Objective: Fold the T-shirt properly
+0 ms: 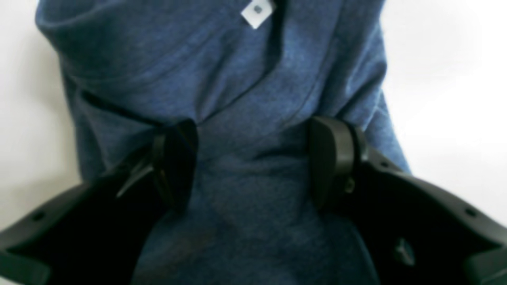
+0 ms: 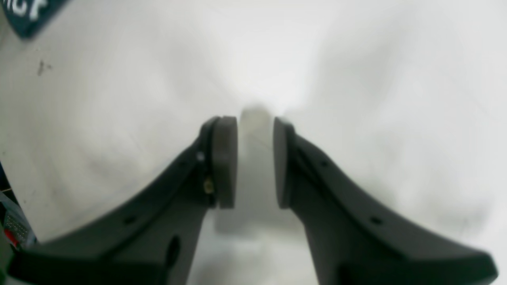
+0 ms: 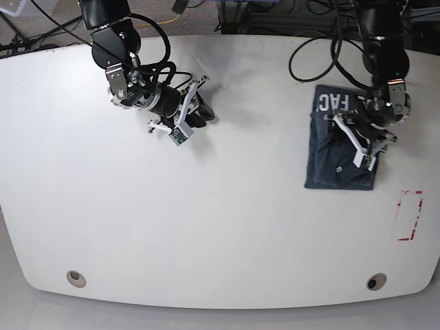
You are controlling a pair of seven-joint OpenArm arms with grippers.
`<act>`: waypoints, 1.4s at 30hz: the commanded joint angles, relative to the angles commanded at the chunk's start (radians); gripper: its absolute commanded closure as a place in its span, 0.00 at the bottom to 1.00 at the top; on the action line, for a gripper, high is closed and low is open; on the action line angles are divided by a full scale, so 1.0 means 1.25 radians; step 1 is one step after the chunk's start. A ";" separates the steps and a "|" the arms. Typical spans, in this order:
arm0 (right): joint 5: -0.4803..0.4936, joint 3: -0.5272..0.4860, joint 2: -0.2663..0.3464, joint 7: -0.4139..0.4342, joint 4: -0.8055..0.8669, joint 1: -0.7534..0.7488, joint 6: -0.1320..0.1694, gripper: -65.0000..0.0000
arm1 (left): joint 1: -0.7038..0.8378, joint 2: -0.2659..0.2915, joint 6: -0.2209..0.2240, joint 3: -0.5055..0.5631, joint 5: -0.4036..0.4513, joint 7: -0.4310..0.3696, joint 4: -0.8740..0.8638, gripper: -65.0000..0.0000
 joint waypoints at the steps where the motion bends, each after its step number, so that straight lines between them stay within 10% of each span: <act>1: 0.000 0.000 0.000 0.000 0.002 0.000 0.000 0.78 | -0.010 -0.018 -0.011 -0.020 0.001 0.000 -0.027 0.39; 12: -0.001 0.000 0.001 0.000 0.049 -0.010 0.000 0.78 | -0.058 -0.266 -0.141 -0.102 0.001 -0.155 -0.339 0.39; 23: -0.002 0.000 -0.005 0.000 0.081 -0.011 -0.002 0.78 | -0.023 -0.307 -0.188 -0.223 0.001 -0.124 -0.226 0.39; 35: -0.079 0.043 -0.005 0.056 0.082 -0.018 -0.025 0.78 | 0.042 -0.074 -0.188 -0.226 0.007 -0.079 0.196 0.39; 42: -0.253 0.103 -0.023 0.287 0.056 -0.083 -0.053 0.78 | 0.114 0.087 -0.009 -0.160 0.027 -0.269 0.279 0.39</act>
